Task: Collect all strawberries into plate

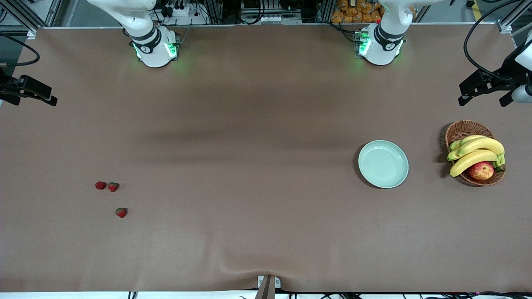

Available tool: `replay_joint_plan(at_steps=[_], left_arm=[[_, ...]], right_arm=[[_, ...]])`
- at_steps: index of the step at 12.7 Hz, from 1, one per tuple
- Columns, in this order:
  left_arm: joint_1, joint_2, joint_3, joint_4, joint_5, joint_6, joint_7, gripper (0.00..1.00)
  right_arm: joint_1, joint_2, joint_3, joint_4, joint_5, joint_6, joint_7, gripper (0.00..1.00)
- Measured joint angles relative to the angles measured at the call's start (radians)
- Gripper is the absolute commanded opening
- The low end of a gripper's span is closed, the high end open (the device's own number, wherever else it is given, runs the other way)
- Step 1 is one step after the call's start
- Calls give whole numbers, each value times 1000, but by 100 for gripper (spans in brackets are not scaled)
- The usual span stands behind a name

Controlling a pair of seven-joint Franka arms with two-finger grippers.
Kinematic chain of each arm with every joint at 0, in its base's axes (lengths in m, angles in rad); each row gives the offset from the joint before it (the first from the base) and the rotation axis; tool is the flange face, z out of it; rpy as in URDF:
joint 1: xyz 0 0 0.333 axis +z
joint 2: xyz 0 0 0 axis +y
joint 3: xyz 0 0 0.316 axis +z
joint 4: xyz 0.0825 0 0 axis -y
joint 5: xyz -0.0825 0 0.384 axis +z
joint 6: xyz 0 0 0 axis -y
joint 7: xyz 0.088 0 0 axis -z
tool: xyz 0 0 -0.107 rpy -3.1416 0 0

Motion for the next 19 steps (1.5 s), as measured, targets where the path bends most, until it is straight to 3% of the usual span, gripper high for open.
replay_joint_plan(at_steps=[19], left_arm=[[2, 6, 5, -19, -2, 2, 0, 100]], right_arm=[[2, 12, 3, -10, 0, 6, 0, 100]])
